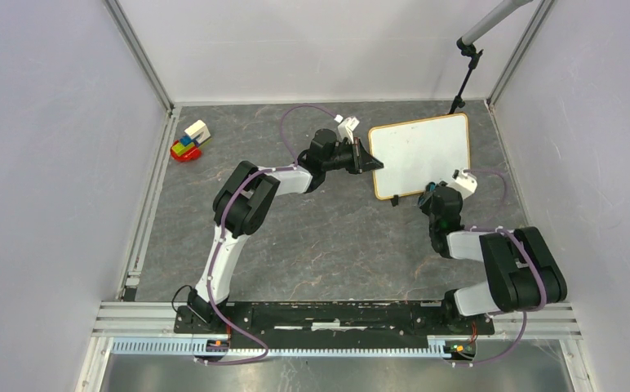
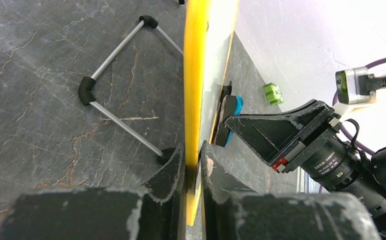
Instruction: Erase the whiteboard
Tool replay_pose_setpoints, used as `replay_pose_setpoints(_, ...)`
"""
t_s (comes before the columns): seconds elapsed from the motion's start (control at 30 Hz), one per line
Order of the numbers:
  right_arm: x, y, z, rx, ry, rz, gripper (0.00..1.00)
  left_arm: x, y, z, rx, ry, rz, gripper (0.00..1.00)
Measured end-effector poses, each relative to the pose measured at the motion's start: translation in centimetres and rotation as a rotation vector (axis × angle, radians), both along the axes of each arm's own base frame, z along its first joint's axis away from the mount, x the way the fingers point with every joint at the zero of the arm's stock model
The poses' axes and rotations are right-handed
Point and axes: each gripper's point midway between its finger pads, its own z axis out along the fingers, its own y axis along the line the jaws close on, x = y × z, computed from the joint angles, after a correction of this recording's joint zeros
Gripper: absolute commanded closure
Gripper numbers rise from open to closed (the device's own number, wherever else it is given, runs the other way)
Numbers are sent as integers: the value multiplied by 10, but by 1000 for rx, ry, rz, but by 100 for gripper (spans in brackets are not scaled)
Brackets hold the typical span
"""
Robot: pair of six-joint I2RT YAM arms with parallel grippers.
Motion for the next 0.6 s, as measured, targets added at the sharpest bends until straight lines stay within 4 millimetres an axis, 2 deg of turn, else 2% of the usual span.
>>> replay_pose_setpoints(0.07, -5, -9, -2, -14, 7, -28, 100, 0, 0, 0, -1, 0, -3, 98)
replay_pose_setpoints(0.13, -4, -8, 6, -27, -15, -16, 100, 0, 0, 0, -1, 0, -3, 98)
replay_pose_setpoints(0.23, 0, 1, 33, -44, -96, 23, 100, 0, 0, 0, -1, 0, -4, 98)
replay_pose_setpoints(0.33, 5, 20, 53, -50, -163, 80, 100, -1, 0, 1, -2, -1, -6, 98)
replay_pose_setpoints(0.43, 18, 35, 62, -42, -184, 115, 100, -1, 0, 1, -3, -2, -8, 98)
replay_pose_setpoints(0.6, 46, 41, 76, -38, -210, 104, 100, -1, 0, 1, -3, -1, -8, 98)
